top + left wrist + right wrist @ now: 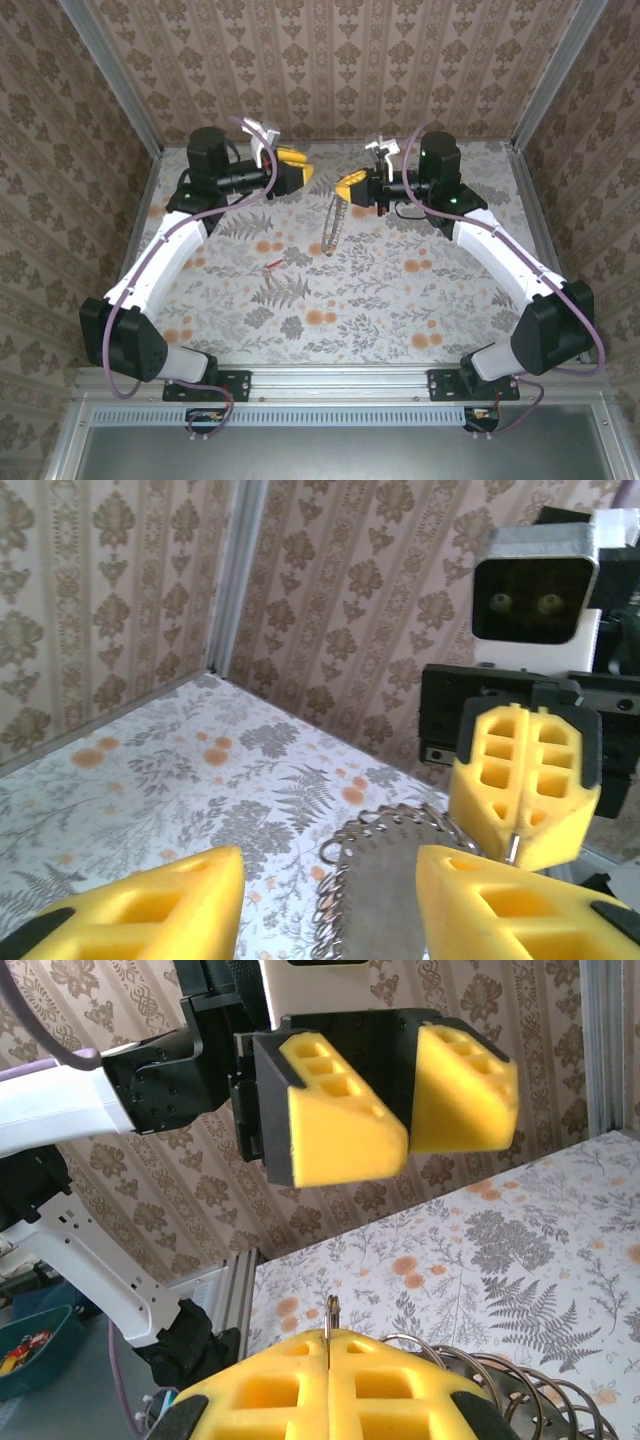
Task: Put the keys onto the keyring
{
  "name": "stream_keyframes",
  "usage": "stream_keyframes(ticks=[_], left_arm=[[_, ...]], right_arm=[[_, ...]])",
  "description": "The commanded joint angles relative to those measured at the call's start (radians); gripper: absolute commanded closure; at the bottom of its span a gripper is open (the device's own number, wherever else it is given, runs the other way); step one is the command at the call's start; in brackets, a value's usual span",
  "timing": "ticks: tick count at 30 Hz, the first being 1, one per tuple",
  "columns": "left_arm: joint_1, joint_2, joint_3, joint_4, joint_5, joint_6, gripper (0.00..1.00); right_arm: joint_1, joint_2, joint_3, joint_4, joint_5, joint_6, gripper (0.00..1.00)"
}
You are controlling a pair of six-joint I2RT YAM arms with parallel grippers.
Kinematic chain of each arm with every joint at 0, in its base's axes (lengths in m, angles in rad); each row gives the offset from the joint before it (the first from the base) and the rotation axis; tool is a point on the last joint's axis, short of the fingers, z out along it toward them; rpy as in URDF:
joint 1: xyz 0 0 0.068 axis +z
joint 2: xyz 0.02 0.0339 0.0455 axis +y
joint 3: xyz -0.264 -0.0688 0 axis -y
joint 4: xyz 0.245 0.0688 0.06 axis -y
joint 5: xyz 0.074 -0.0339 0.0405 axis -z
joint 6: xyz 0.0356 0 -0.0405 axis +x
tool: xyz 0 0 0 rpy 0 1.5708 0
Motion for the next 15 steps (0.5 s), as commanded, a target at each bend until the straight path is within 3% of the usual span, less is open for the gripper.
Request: stream_keyframes(ticks=[1,15], left_arm=[[-0.024,-0.016,0.043,-0.082,0.061,0.081,0.53],[-0.049,0.005,-0.009,-0.112,0.062,0.111,0.56]], right_arm=[[0.005,0.017,0.071,-0.140,-0.039,-0.093,1.00],[0.004,0.114,0.214,-0.548,-0.012,-0.312,1.00]])
